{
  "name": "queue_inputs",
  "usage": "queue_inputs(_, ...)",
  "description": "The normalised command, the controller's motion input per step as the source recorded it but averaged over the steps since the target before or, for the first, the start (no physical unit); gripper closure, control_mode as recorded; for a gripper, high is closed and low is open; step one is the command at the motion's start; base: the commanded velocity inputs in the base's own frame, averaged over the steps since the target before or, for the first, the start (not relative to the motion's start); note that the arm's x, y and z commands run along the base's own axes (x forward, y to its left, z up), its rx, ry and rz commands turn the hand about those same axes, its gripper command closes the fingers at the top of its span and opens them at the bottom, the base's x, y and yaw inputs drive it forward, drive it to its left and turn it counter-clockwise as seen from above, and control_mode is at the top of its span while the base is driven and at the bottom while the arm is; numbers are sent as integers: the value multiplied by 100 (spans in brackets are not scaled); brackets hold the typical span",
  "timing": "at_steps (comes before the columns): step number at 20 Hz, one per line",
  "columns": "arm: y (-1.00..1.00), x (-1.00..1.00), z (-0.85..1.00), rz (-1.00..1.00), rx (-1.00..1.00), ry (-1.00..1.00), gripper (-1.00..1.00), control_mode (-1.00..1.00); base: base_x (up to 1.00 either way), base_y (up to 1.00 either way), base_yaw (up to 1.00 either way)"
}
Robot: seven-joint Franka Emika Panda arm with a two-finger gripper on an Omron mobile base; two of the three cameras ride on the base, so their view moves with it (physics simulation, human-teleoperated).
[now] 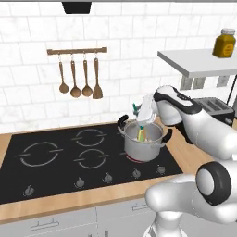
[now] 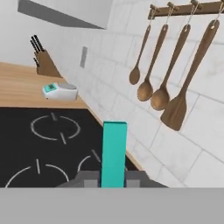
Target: Put the corn and garlic in the pot. Retrieve the spatula and lightly stir the vegetables in the pot.
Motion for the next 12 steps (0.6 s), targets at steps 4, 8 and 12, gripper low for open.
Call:
queue_inputs(4, 5, -3, 42, 8, 8, -4, 100, -100, 0, 0, 0)
queue_inputs(8, 0, 0, 6, 6, 2, 0, 100, -100, 0, 0, 0)
queue_inputs(12, 14, -52, 0, 14, 8, 0, 100, -100, 0, 0, 0)
